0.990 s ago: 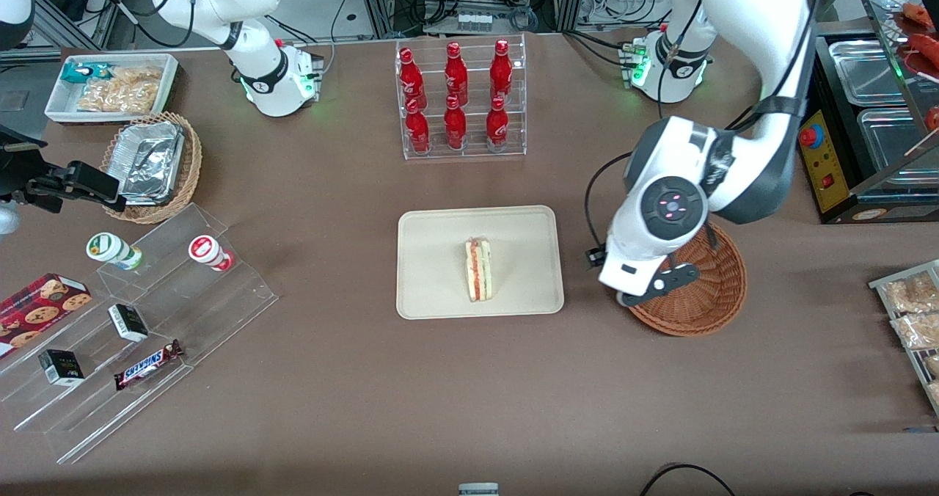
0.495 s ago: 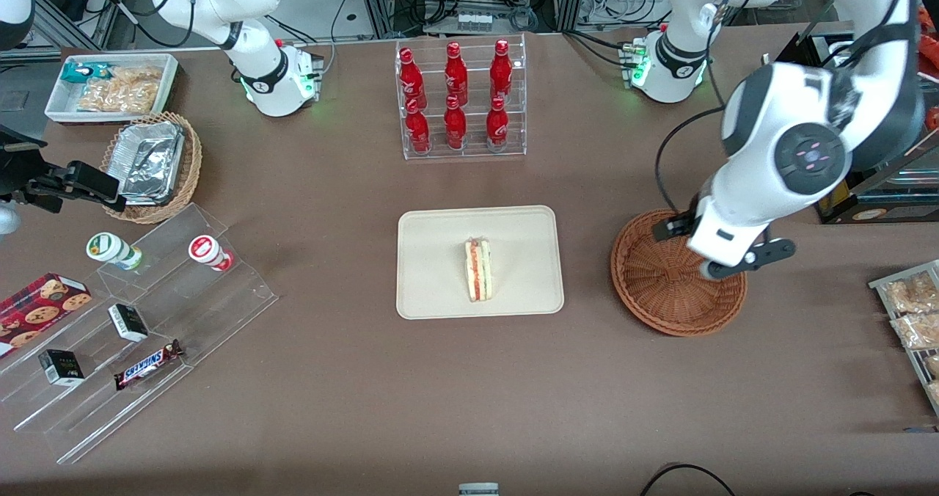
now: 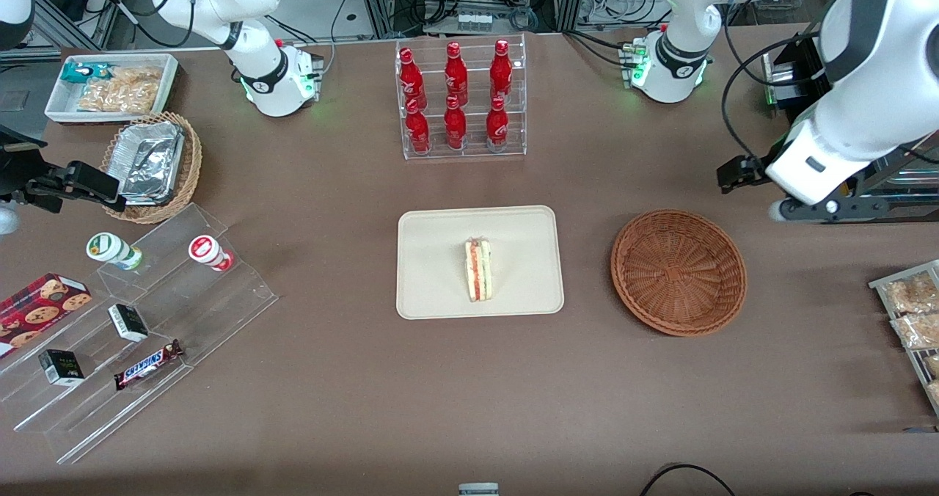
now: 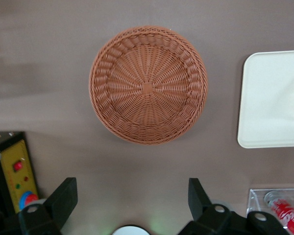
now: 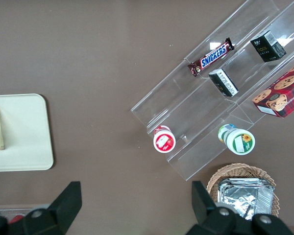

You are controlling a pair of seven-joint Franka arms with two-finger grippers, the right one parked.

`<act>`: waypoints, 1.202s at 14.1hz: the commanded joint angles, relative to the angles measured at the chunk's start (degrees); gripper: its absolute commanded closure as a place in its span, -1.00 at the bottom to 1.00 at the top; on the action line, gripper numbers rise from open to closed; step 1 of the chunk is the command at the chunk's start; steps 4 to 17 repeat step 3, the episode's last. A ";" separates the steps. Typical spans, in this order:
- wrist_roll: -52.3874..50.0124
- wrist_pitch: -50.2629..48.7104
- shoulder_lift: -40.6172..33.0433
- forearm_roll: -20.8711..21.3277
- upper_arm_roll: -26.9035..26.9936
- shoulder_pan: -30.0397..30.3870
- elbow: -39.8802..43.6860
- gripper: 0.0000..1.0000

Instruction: Place sandwich from basket to tray

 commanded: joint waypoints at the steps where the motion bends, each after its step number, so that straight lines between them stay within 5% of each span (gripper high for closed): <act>1: 2.91 -0.31 -2.06 0.42 0.17 0.83 -0.25 -1.00; 17: 2.91 -0.40 -1.80 0.33 0.27 0.92 1.34 -1.00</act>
